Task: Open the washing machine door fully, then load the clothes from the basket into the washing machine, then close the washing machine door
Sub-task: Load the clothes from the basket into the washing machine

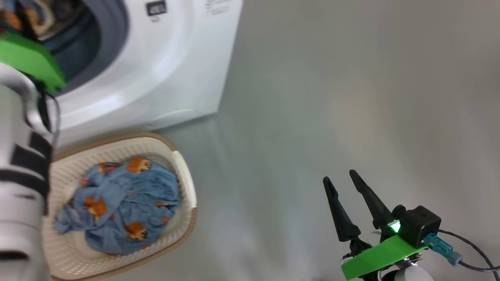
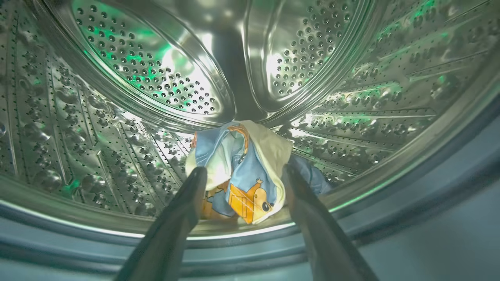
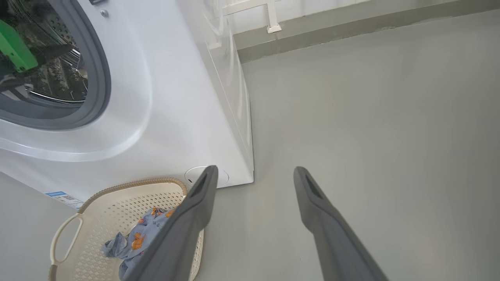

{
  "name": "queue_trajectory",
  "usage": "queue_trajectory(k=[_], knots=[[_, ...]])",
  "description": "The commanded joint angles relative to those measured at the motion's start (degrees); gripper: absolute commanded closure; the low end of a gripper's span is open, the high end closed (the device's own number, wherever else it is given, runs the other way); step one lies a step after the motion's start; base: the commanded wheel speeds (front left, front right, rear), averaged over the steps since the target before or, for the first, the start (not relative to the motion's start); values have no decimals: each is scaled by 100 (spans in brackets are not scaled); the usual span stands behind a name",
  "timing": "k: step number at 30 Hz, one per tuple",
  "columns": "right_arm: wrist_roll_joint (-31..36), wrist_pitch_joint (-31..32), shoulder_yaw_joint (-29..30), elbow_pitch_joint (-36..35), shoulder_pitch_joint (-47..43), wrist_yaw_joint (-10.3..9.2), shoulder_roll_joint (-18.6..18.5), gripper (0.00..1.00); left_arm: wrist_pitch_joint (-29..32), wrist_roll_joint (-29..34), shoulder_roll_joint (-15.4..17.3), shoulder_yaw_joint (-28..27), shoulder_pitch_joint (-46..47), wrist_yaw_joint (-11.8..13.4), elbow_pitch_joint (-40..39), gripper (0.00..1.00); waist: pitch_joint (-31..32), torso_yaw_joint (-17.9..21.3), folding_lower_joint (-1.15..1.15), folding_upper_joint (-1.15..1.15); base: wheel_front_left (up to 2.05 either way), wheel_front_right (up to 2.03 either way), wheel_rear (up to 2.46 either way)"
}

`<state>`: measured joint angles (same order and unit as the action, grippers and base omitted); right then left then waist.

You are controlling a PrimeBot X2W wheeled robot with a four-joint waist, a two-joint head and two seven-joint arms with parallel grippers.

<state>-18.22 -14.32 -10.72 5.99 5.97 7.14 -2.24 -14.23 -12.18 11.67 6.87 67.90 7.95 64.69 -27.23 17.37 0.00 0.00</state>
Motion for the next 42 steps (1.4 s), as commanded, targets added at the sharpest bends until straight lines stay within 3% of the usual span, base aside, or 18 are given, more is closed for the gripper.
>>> queue_trajectory(k=[1, 21, 28, 42], knots=[[8, -68, -85, -97, -53, 35, -64, 0, -74, -37, 157, -82, -196, -29, -308, 0, 397, -379, 0, 0, 0, 0, 0], [246, -68, 376, -90, -321, 35, -64, 0, -76, -321, -772, -275, -3546, -487, -3167, 0, 1241, -1051, 0, 0, 0, 0, 0], [415, -68, 471, -138, -463, 35, -64, 0, -76, -497, -861, -99, -4614, -591, -3790, 0, 1630, -1150, 0, 0, 0, 0, 0], [584, -68, 552, -250, -791, 35, -187, 0, -76, -598, -878, -267, -6377, -477, -5216, 0, 2163, -1232, 0, 0, 0, 0, 0]])
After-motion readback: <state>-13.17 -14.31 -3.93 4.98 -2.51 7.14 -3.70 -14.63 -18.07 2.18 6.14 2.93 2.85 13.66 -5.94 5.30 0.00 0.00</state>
